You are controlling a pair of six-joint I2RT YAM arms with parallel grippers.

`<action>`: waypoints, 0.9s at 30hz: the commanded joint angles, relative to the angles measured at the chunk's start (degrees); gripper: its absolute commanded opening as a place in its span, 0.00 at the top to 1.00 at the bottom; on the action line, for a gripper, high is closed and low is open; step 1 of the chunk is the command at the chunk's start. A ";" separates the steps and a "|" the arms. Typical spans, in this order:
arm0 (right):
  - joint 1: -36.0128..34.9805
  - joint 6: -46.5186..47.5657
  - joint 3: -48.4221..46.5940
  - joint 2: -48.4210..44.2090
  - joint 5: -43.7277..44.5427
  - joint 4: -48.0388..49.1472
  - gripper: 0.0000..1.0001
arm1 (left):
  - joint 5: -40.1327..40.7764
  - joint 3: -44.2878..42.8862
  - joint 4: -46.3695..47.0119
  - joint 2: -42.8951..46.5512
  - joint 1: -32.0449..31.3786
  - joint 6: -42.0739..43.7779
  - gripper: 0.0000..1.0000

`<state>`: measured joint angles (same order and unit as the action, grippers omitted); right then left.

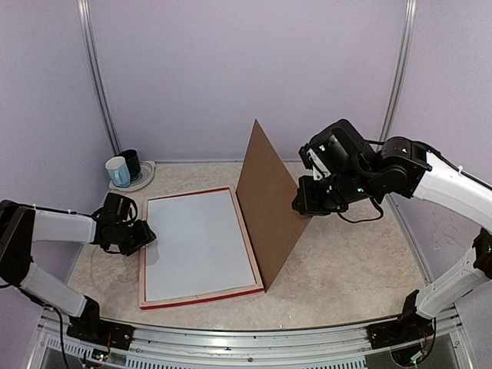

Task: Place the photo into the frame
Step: Move the frame body to the center of the board.

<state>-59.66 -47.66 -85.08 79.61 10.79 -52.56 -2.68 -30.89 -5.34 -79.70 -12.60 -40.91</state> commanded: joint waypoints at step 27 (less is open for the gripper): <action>-2.84 -1.00 -0.06 -1.45 1.00 6.95 0.86 | 1.39 -12.21 -0.32 -8.27 -9.11 0.52 0.32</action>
<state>-61.93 -48.34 -86.28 78.89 9.82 -45.12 -1.41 -40.53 -3.92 -89.76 -21.32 -40.86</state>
